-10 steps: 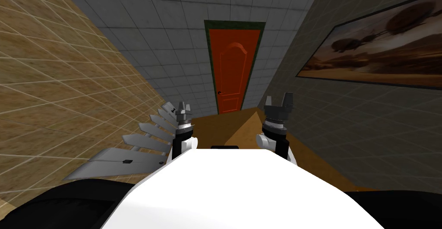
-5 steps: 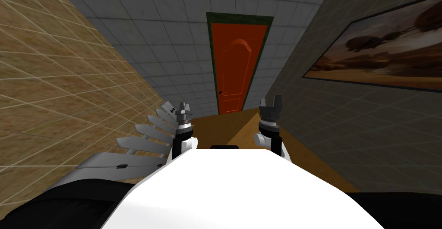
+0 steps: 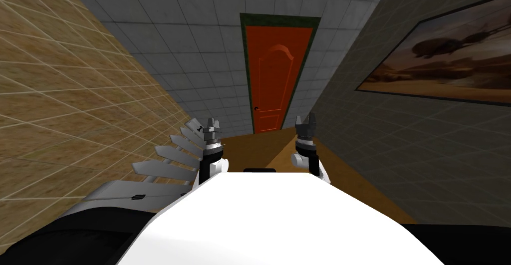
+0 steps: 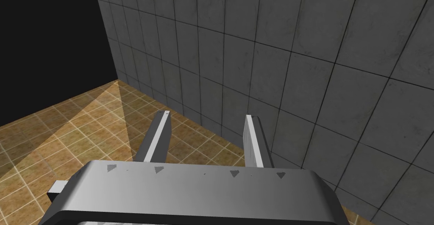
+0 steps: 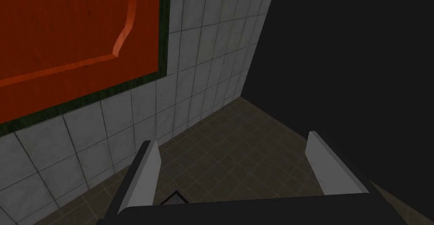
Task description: Pull the door open
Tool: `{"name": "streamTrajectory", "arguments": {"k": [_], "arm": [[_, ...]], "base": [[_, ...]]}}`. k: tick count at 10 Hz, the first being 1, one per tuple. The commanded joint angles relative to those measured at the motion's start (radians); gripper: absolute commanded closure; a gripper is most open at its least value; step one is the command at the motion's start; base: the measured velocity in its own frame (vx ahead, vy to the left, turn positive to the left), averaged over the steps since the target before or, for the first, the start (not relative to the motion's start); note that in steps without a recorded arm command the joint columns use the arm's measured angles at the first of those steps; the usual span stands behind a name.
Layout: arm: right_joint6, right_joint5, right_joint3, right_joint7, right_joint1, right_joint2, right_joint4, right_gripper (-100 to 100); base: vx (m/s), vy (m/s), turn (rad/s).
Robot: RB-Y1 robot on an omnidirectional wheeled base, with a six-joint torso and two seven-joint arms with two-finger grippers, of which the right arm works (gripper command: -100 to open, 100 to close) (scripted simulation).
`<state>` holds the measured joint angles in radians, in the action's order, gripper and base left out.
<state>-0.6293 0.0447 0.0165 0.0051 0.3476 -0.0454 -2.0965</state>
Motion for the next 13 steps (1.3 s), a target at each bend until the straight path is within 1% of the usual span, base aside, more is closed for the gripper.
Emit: {"name": "streamTrajectory", "arguments": {"k": [1,8,9,13], "arm": [[-0.002,0.006,-0.006,-0.001,-0.019,-0.008,0.042,-100],[-0.015,0.037,-0.033,-0.008,-0.104,-0.050,0.238,-100],[-0.017,0.042,-0.038,-0.009,-0.117,-0.056,0.276,-100],[-0.025,0.062,-0.055,-0.013,-0.171,-0.079,0.403,-100]], "base": [[0.092,0.027,0.022],[0.095,0.034,0.031],[0.099,0.046,0.032],[0.107,0.033,0.035]]}}
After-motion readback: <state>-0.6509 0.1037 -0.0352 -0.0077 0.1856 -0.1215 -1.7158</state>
